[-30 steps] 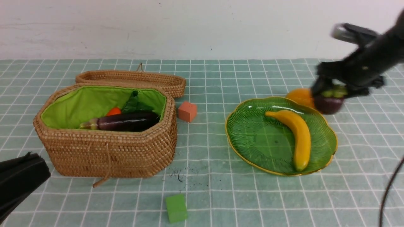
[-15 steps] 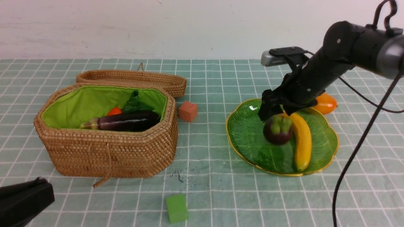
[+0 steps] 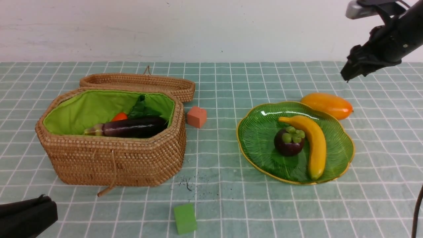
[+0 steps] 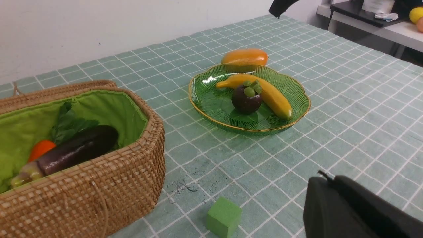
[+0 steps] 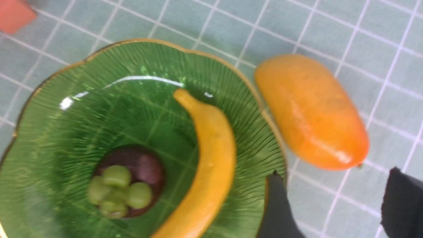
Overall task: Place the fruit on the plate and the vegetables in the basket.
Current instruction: Use the right arm to grab a mango and put it into the right plate
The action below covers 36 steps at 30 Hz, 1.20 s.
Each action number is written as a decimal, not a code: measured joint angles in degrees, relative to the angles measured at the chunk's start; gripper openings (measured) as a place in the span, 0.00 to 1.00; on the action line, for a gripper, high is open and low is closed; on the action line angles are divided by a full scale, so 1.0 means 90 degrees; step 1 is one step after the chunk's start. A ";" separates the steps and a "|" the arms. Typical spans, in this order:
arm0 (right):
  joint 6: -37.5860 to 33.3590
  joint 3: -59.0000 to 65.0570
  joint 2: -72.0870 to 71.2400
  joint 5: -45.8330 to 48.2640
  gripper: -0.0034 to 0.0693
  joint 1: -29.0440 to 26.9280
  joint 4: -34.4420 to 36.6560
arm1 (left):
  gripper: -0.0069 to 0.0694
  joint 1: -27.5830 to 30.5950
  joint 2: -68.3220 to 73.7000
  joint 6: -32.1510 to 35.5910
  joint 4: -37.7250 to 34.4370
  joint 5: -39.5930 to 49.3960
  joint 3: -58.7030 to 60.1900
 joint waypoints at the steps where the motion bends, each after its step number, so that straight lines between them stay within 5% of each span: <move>1: -0.0130 -0.0276 0.0200 0.0093 0.60 -0.0087 0.0107 | 0.11 0.0000 0.0000 0.0000 0.0000 0.0008 0.0000; 21: -0.2867 -0.1449 0.1842 0.0121 0.62 -0.0280 0.0779 | 0.12 0.0000 0.0000 0.0000 0.0006 0.0040 0.0000; 29: -0.3113 -0.1449 0.2210 -0.0251 0.86 -0.0280 0.1018 | 0.12 0.0000 0.0000 0.0000 0.0006 0.0169 0.0000; 36: -0.3113 -0.1451 0.2488 -0.0497 0.90 -0.0280 0.1146 | 0.12 0.0000 0.0000 0.0000 0.0012 0.0222 0.0000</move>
